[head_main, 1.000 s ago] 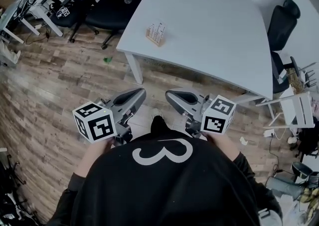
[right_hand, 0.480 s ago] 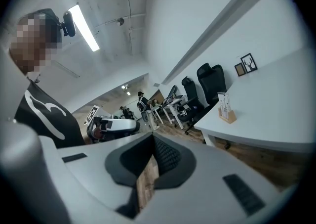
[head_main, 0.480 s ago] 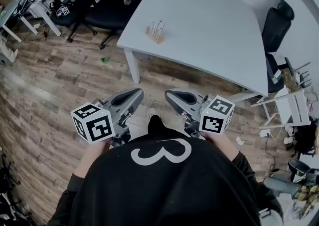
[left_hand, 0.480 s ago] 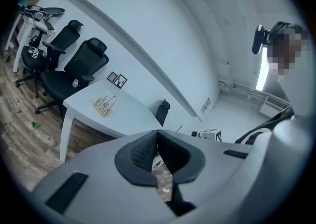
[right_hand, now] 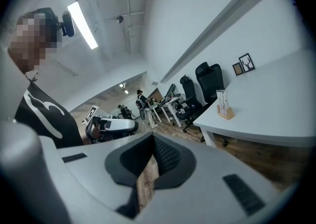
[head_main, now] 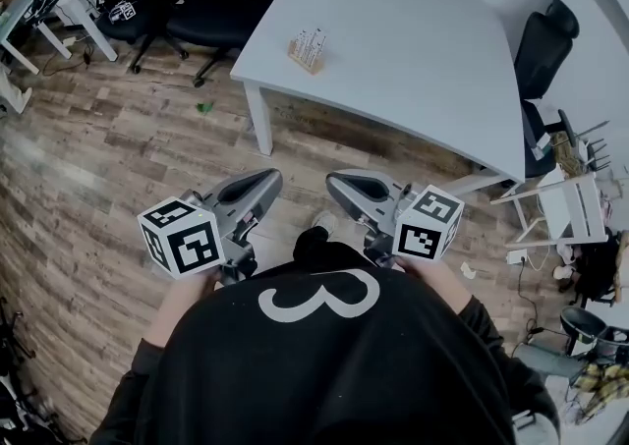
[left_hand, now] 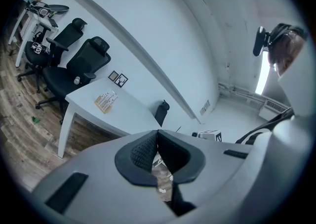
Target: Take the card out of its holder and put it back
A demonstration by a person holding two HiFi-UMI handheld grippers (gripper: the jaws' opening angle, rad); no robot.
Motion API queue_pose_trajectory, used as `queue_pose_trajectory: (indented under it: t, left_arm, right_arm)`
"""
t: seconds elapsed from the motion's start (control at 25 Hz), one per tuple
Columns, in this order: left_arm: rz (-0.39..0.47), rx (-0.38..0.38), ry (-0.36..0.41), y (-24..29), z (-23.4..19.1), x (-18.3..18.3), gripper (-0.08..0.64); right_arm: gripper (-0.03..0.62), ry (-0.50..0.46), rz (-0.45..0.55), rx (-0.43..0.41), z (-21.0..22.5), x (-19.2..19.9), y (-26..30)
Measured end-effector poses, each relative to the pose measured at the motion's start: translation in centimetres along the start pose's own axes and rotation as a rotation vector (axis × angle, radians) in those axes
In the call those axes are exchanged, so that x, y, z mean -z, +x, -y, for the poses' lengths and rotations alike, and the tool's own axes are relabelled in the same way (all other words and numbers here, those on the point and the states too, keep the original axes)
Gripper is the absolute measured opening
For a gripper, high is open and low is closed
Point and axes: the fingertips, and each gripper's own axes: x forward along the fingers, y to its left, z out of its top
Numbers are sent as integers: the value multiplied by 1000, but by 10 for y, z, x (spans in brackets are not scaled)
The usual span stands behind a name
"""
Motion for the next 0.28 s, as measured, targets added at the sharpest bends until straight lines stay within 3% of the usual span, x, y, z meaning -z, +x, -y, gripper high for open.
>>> queue_pose_trajectory:
  t: [0.28]
  left_arm:
    - [-1,11,9,-5,8,4,14]
  right_arm:
    - [8,-6,10,18,-7,3,-8]
